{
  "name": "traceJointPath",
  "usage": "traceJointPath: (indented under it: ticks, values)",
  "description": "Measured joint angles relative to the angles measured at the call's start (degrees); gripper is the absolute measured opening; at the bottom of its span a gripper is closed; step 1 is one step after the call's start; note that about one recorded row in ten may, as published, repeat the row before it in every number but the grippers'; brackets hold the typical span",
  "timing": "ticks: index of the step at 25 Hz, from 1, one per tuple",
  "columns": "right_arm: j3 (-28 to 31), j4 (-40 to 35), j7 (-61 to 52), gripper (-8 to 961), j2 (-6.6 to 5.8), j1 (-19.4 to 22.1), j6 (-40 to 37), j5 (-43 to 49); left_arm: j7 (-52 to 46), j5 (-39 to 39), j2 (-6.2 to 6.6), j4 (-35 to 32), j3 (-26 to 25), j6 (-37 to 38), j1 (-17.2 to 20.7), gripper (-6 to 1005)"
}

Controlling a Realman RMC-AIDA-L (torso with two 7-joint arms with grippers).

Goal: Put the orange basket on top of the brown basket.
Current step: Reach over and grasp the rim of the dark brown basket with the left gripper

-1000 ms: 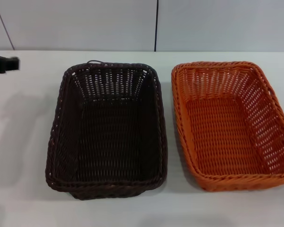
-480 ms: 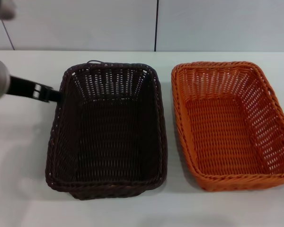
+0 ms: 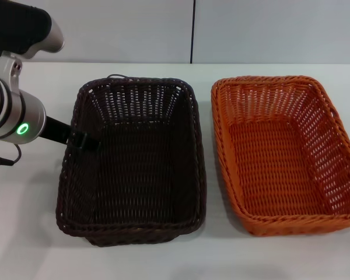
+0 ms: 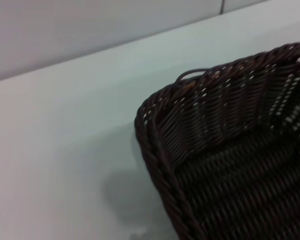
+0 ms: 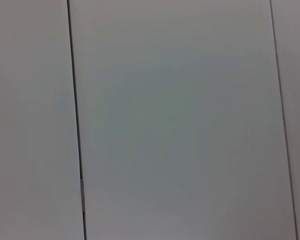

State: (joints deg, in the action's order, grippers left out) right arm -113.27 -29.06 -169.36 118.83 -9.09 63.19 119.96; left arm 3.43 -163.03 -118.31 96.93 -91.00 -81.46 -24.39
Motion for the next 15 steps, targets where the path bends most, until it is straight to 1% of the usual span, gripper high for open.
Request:
traceJointPath:
  ticks: [7, 15]
  values:
    - [0.2, 0.6, 0.0, 747, -0.06, -0.1, 0.0, 0.0, -0.4, -0.5, 0.07, -4.5, 0.0, 0.3, -1.7, 716]
    - [0.2, 0.9, 0.0, 747, -0.09, -0.5, 0.0, 0.0, -0.5, -0.1, -0.08, -10.6, 0.5, 1.8, -4.6, 706]
